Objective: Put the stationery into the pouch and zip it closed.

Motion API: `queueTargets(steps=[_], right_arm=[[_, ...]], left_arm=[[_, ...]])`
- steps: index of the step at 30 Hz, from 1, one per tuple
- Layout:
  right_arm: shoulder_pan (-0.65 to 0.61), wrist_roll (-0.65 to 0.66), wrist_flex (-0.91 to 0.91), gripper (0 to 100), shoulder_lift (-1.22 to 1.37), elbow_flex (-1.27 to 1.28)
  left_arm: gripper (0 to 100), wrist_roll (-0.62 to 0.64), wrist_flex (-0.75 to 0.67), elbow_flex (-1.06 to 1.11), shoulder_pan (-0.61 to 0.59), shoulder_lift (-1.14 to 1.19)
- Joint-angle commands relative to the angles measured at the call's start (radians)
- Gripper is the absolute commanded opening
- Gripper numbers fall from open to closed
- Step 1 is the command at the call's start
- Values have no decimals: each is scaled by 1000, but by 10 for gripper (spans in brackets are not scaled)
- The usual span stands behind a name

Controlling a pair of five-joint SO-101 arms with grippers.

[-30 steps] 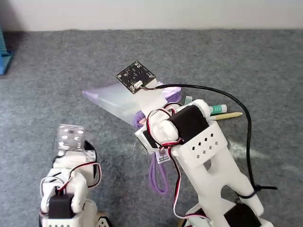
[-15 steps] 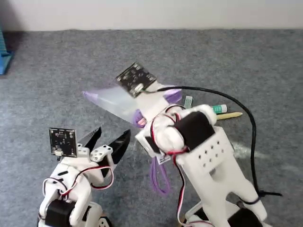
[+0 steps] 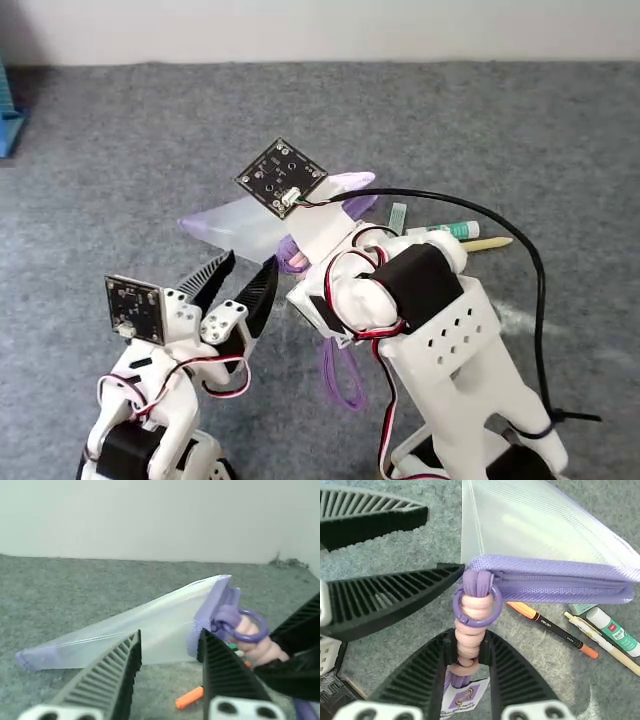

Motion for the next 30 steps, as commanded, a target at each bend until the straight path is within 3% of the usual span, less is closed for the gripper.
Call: queueTargets(steps=[1, 4, 22, 30], right_arm=[[-7, 8, 35, 8, -35, -37], [-8, 8, 35, 8, -41, -37], [-12, 9, 42, 8, -42, -37], [-13, 8, 44, 8, -44, -37]], left_arm=[[174, 8, -23, -62, 60, 2], [175, 8, -21, -56, 104, 2], [174, 69, -28, -5, 98, 5], [162, 66, -20, 41, -75, 6]])
